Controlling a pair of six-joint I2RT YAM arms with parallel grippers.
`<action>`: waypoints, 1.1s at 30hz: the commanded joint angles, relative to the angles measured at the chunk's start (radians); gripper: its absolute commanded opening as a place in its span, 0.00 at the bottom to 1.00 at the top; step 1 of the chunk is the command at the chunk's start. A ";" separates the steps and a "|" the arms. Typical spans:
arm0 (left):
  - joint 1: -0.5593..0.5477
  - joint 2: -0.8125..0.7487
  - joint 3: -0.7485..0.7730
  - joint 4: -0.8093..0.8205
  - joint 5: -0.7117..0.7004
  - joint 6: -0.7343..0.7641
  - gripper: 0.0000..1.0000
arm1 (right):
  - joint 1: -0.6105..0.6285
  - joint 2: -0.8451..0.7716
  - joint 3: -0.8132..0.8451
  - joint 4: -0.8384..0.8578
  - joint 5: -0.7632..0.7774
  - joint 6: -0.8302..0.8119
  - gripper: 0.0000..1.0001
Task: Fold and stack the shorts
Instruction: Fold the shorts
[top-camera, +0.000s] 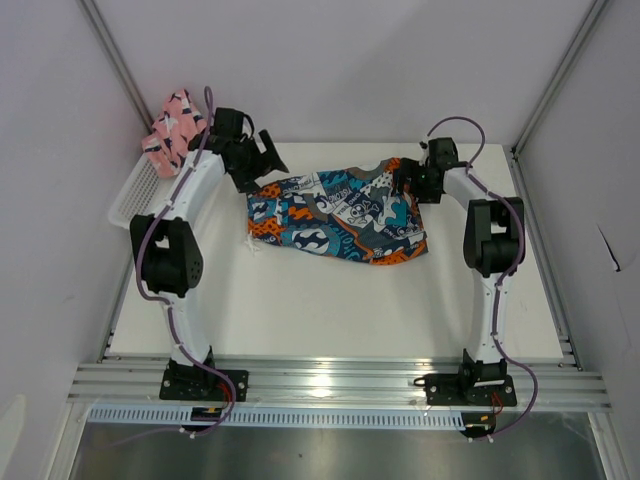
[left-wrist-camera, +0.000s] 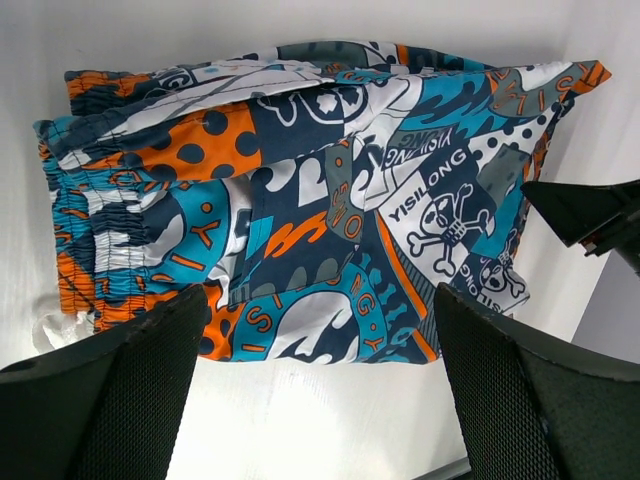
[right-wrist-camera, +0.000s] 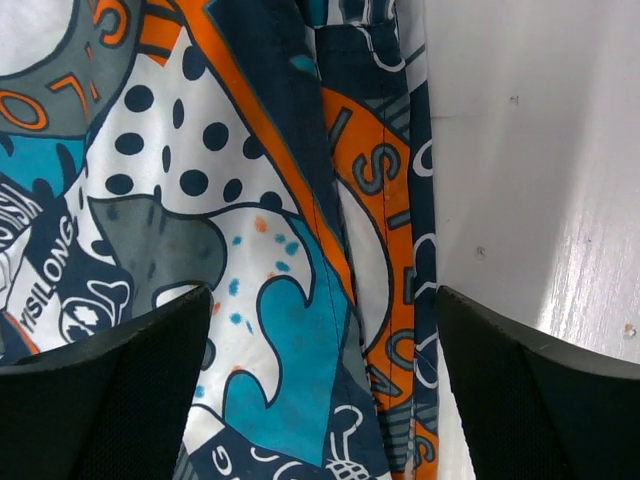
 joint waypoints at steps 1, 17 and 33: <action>-0.008 -0.063 -0.014 0.021 -0.007 0.046 0.95 | 0.034 -0.044 0.012 -0.041 0.098 -0.017 0.93; -0.071 -0.048 -0.057 0.051 -0.097 0.055 0.93 | 0.128 0.002 0.029 -0.193 0.489 -0.049 0.25; -0.097 -0.016 -0.063 0.081 -0.144 0.080 0.91 | 0.043 0.007 0.098 -0.279 0.609 -0.020 0.19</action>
